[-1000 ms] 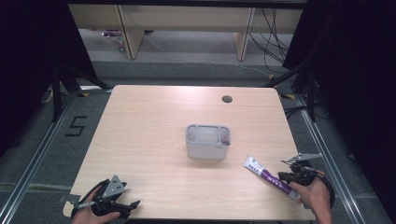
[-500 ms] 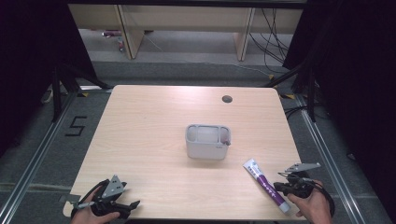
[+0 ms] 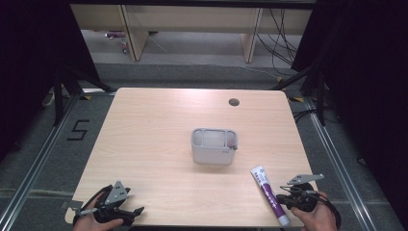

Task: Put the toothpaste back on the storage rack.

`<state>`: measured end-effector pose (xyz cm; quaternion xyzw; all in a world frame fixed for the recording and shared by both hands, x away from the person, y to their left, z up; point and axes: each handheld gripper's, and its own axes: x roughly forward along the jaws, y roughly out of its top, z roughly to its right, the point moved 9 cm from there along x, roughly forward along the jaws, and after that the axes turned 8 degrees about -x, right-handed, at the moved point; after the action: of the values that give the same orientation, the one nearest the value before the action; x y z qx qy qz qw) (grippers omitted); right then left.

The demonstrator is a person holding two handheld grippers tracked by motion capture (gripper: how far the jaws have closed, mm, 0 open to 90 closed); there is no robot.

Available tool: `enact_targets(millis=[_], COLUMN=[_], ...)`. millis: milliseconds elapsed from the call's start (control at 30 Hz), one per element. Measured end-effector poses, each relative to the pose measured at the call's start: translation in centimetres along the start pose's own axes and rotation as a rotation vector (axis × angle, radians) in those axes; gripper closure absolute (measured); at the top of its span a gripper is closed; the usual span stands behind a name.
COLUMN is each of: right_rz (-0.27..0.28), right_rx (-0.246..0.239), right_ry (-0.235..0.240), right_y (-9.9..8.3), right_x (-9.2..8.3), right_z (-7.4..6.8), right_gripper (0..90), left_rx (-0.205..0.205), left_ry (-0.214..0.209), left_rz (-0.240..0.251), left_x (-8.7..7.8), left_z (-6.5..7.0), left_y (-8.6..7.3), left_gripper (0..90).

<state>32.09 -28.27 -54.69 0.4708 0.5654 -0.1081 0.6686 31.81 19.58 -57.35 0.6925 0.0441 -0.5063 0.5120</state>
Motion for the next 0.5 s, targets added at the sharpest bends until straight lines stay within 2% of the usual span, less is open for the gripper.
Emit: enact_targets(millis=[33, 67, 100, 167, 200, 233, 267, 300, 367, 400, 500], right_rz=[-0.008, 0.000, -0.006, -0.010, -0.005, -0.006, -0.009, 0.002, -0.005, -0.004, -0.016], right_rx=[0.022, -0.010, -0.018, -0.027, 0.009, 0.005, -0.028, -0.011, -0.025, -0.028, 0.002], right_ry=[0.007, 0.002, 0.000, -0.007, -0.009, -0.009, -0.009, -0.014, -0.020, -0.026, -0.083], right_y=[-0.1, 0.1, 0.1, 0.3, 0.4, 0.6, 0.7, 0.9, 1.2, 1.3, 1.7], right_x=[-0.1, -0.1, -0.2, -0.4, -0.4, -0.5, -0.6, -0.6, -0.8, -0.9, -1.0], right_z=[-0.5, -0.3, -0.4, -0.6, -1.0, -1.1, -0.8, -0.9, -1.0, -1.0, -1.2], right_gripper=[88.3, 87.6, 87.3, 86.0, 85.4, 84.4, 83.2, 81.9, 78.2, 76.3, 68.7], left_rx=[0.013, 0.004, 0.002, 0.002, 0.004, -0.002, 0.021, -0.004, 0.018, -0.003, 0.001], left_ry=[0.000, 0.000, 0.001, 0.001, 0.004, 0.002, 0.005, 0.002, 0.005, 0.004, 0.004], left_rz=[-0.012, -0.003, -0.002, -0.002, -0.004, 0.001, -0.017, 0.003, -0.016, 0.002, -0.001], left_x=[-0.1, 0.0, 0.0, 0.0, 0.0, 0.0, -0.1, 0.0, -0.1, 0.0, 0.0], left_z=[-0.1, -0.1, -0.1, 0.0, -0.1, 0.0, -0.2, 0.0, -0.2, -0.1, -0.1], left_y=[-0.1, 0.0, 0.0, 0.0, -0.1, 0.0, -0.1, 0.0, -0.1, 0.0, 0.0], left_gripper=[17.9, 17.9, 17.9, 17.9, 17.9, 17.9, 17.9, 17.9, 17.9, 17.9, 17.9])
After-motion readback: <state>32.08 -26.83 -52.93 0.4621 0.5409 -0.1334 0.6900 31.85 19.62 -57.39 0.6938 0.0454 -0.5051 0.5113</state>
